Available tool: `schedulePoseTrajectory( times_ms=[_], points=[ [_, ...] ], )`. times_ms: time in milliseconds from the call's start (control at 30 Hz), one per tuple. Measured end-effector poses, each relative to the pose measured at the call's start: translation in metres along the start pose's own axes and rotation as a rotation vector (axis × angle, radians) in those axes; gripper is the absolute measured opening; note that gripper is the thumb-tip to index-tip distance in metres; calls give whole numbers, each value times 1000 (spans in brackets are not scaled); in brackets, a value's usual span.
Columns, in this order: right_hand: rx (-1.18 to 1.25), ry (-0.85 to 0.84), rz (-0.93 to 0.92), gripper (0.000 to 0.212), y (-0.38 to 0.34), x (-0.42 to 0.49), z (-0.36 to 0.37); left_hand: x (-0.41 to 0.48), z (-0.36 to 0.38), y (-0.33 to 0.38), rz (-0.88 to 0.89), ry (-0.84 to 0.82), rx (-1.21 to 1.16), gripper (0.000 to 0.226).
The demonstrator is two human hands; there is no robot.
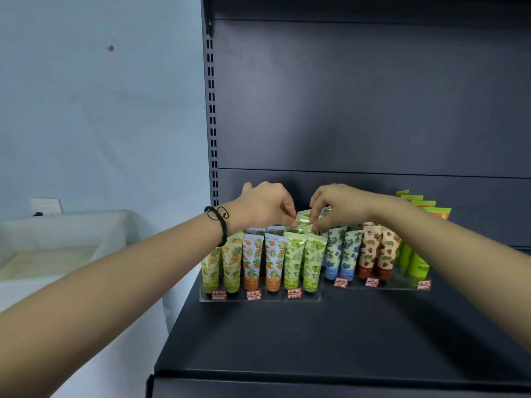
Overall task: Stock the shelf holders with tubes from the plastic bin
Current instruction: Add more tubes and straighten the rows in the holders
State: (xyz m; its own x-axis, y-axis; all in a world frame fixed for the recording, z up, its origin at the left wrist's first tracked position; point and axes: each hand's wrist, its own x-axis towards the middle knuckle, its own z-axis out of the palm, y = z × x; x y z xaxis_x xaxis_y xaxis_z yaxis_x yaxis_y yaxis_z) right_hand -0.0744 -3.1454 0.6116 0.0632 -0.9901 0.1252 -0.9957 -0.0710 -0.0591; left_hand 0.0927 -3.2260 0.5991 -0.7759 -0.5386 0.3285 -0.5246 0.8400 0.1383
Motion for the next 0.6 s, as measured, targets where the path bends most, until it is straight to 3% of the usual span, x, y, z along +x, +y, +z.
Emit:
schedulePoseTrajectory(
  times_ms=[300, 600],
  points=[
    [70, -2, 26, 4, 1, 2, 4, 2, 9, 1, -59, 2, 29, 15],
    [61, -47, 48, 9, 0, 2, 2, -1, 10, 2, -61, 1, -13, 13]
  ],
)
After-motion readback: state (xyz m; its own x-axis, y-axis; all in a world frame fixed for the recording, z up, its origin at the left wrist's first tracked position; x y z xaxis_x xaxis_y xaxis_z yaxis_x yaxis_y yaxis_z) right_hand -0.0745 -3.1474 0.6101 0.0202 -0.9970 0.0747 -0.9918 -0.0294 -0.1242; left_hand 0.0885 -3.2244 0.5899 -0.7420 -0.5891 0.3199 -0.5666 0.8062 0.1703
